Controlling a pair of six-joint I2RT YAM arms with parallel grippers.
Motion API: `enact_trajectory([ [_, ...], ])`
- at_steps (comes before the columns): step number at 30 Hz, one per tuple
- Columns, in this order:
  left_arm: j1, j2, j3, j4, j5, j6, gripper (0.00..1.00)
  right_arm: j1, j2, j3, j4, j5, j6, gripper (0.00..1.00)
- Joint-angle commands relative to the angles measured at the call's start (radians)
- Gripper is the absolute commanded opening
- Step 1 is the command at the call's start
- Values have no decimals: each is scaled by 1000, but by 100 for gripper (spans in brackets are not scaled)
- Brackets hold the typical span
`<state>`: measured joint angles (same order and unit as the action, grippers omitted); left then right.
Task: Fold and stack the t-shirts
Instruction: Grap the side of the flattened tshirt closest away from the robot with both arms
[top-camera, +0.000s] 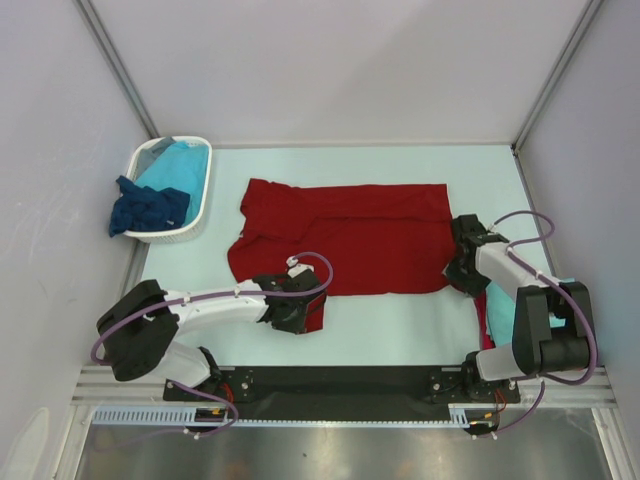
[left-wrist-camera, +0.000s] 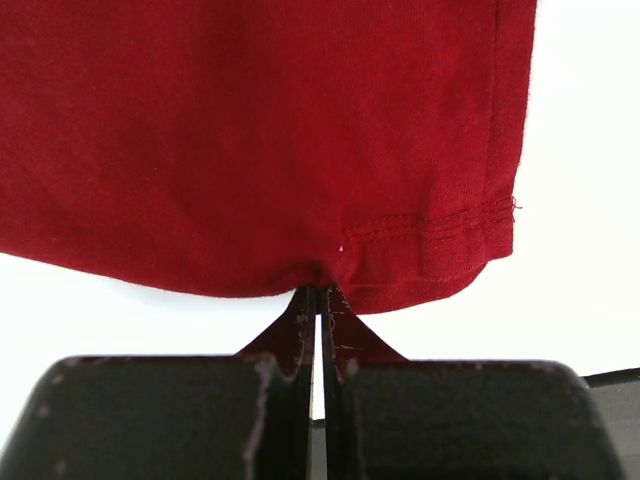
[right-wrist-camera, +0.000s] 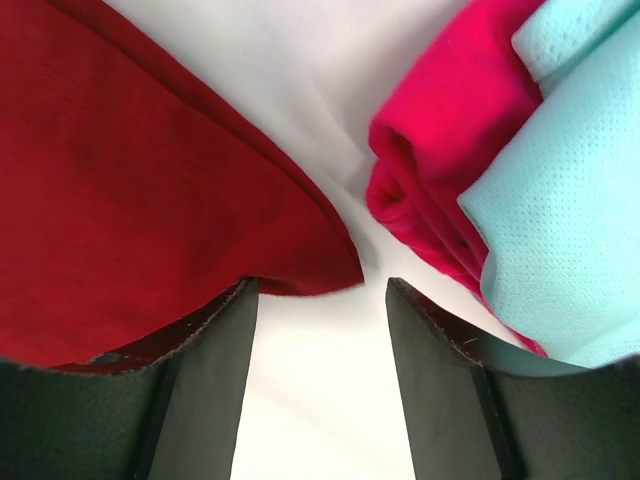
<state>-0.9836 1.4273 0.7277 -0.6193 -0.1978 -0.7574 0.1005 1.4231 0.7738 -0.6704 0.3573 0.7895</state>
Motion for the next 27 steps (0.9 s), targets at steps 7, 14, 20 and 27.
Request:
enact_trajectory([
  [7, 28, 55, -19, 64, -65, 20, 0, -13, -92, 15, 2, 38, 8, 60],
  [14, 30, 59, -16, 64, -63, 21, 0, -30, -86, -25, 18, 36, 4, 60],
  [20, 29, 62, -17, 64, -61, 21, 0, -31, -39, -41, 41, 26, 16, 59],
  [27, 31, 61, -16, 61, -65, 23, 0, -35, 5, -44, 57, 19, 16, 59],
])
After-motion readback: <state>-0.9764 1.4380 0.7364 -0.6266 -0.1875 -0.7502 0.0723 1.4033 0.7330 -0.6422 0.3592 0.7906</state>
